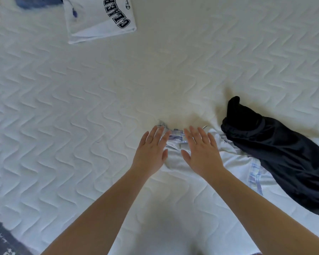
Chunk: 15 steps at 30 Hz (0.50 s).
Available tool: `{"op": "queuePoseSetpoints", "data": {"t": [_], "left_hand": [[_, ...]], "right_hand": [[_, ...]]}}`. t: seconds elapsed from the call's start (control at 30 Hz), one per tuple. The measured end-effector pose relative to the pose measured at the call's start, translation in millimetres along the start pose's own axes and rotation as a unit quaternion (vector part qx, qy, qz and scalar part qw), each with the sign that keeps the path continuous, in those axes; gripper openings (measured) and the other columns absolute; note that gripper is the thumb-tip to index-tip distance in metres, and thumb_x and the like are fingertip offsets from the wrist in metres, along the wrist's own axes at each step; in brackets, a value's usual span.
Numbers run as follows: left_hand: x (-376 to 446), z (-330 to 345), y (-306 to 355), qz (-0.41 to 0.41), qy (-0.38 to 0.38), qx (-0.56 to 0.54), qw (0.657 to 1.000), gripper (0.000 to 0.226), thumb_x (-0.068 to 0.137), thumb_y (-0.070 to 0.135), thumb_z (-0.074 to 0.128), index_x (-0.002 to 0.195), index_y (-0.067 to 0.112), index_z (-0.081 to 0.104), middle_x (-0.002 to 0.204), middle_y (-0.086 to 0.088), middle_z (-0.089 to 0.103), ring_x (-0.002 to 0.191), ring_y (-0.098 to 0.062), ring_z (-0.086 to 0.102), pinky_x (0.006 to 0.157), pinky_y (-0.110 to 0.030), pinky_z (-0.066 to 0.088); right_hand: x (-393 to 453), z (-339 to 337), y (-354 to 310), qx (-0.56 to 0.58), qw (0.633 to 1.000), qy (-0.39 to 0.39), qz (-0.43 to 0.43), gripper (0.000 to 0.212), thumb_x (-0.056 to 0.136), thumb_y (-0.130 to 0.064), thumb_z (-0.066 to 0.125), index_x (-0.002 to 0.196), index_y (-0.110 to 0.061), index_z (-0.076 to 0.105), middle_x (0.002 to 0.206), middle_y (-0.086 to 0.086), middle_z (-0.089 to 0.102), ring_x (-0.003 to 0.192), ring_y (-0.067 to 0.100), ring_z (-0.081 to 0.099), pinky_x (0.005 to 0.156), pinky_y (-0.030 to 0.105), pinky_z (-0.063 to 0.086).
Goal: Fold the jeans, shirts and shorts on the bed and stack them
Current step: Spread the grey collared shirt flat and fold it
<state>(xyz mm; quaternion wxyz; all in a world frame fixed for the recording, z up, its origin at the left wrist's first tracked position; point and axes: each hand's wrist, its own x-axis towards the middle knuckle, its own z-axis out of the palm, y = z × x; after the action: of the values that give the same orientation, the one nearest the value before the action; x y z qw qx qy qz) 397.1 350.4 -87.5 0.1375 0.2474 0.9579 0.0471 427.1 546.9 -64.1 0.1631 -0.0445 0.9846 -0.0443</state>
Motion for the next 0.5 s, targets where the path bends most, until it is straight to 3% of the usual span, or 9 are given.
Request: {"op": "queuePoseSetpoints", "data": {"t": [0.17, 0.23, 0.33, 0.4, 0.5], "left_hand": [[26, 43, -14, -0.019, -0.049, 0.019, 0.998, 0.067, 0.102, 0.043, 0.033, 0.156, 0.019, 0.001, 0.163, -0.008, 0.012, 0.150, -0.026, 0.009, 0.121, -0.042, 0.009], [33, 51, -21, -0.028, -0.056, 0.019, 0.998, 0.067, 0.102, 0.045, 0.032, 0.156, 0.019, 0.003, 0.161, -0.007, 0.019, 0.148, -0.027, 0.017, 0.120, -0.045, 0.014], [40, 53, -25, -0.028, -0.058, -0.010, 0.998, 0.066, 0.099, 0.041, 0.040, 0.154, 0.015, 0.015, 0.142, -0.007, 0.044, 0.130, -0.025, 0.043, 0.109, -0.039, 0.033], [42, 52, -22, -0.067, -0.053, -0.053, 0.995, 0.061, 0.098, 0.036, 0.046, 0.151, 0.014, 0.025, 0.128, -0.006, 0.051, 0.116, -0.024, 0.051, 0.098, -0.034, 0.039], [41, 48, -15, -0.133, -0.062, -0.140, 0.979, 0.043, 0.096, 0.026, 0.051, 0.136, 0.014, 0.046, 0.119, -0.006, 0.055, 0.110, -0.025, 0.054, 0.090, -0.034, 0.042]], "right_hand": [[37, 41, 3, 0.000, 1.000, -0.010, -0.004, 0.070, 0.098, -0.040, 0.048, 0.156, -0.018, 0.017, 0.162, 0.005, 0.020, 0.149, 0.026, 0.017, 0.120, 0.044, 0.011], [49, 51, 5, 0.004, 1.000, -0.008, -0.014, 0.070, 0.096, -0.030, 0.054, 0.155, -0.017, 0.020, 0.160, 0.008, 0.025, 0.147, 0.028, 0.022, 0.120, 0.044, 0.015], [64, 60, 10, -0.027, 0.999, -0.037, -0.009, 0.066, 0.098, -0.020, 0.046, 0.156, -0.014, 0.014, 0.161, 0.009, 0.022, 0.147, 0.026, 0.021, 0.120, 0.041, 0.014], [71, 61, 14, -0.049, 0.997, -0.059, 0.003, 0.061, 0.100, -0.019, 0.042, 0.154, -0.012, 0.016, 0.157, 0.010, 0.029, 0.144, 0.027, 0.028, 0.119, 0.040, 0.018], [72, 56, 18, -0.056, 0.995, -0.079, 0.006, 0.042, 0.098, -0.014, 0.044, 0.140, -0.013, 0.041, 0.133, 0.006, 0.057, 0.120, 0.025, 0.055, 0.105, 0.036, 0.036]]}}
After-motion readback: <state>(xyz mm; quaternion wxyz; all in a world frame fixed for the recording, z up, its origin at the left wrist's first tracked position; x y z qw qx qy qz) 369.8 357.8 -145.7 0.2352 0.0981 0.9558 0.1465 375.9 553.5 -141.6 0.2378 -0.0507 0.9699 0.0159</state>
